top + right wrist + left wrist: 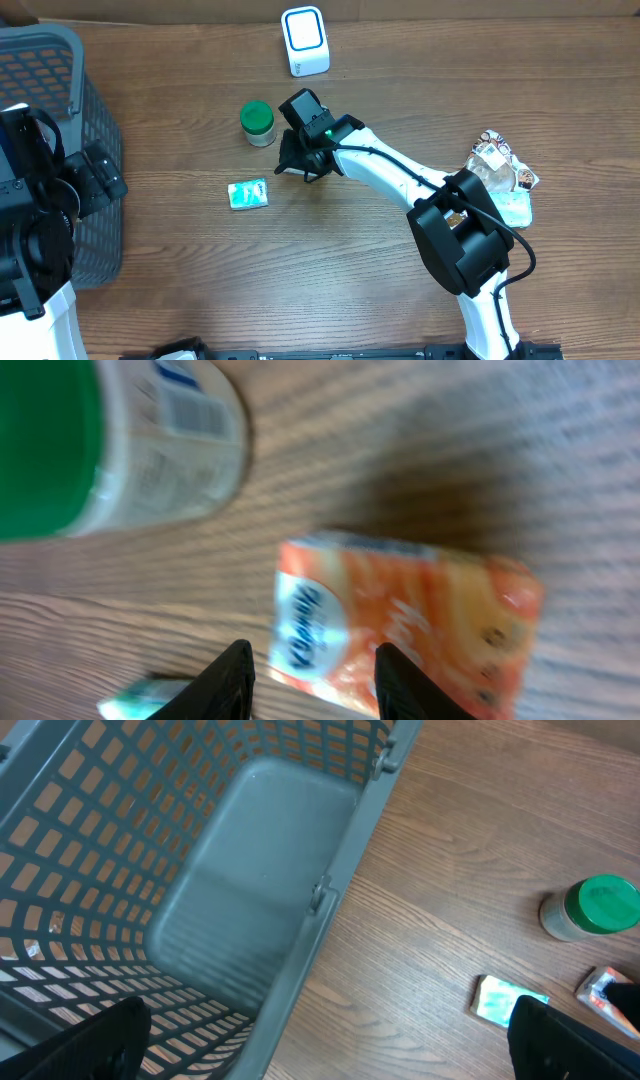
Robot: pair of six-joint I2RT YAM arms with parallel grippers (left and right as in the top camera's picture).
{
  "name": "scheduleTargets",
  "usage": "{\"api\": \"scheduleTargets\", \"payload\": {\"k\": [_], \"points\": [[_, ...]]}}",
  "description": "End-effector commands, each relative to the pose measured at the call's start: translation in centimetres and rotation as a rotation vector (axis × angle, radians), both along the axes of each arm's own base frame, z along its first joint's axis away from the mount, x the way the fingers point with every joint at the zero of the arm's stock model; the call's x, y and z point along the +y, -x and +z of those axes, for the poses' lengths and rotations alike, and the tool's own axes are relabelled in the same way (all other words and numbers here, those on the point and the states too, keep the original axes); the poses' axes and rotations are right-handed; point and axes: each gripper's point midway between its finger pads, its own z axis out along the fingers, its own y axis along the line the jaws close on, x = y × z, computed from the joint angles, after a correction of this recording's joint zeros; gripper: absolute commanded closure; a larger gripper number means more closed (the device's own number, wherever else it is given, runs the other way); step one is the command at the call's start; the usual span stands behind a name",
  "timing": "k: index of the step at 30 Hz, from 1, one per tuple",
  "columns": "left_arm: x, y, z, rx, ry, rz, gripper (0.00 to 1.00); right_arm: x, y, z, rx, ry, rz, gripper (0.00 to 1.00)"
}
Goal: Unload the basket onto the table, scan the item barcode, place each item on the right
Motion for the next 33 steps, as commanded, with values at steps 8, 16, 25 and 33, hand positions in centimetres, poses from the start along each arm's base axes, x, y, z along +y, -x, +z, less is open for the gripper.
{"api": "scheduleTargets", "payload": {"k": [8, 16, 25, 33], "points": [[0.2, 0.3, 0.9, -0.036, -0.003, 0.027, 0.0, -2.9, 1.6, -1.1, 0.032, 0.129, 0.191, 0.59], [0.2, 0.3, 0.9, -0.036, -0.003, 0.027, 0.0, -5.4, 0.5, -0.2, -0.009, 0.147, 0.456, 0.47], [0.2, 0.3, 0.9, -0.036, -0.003, 0.027, 0.01, -9.0, 0.2, 1.0, -0.052, 0.338, 0.743, 0.41], [0.2, 0.3, 0.9, -0.036, -0.003, 0.027, 0.0, -12.4, -2.3, 1.3, -0.041, 0.493, 0.343, 0.49]]}}
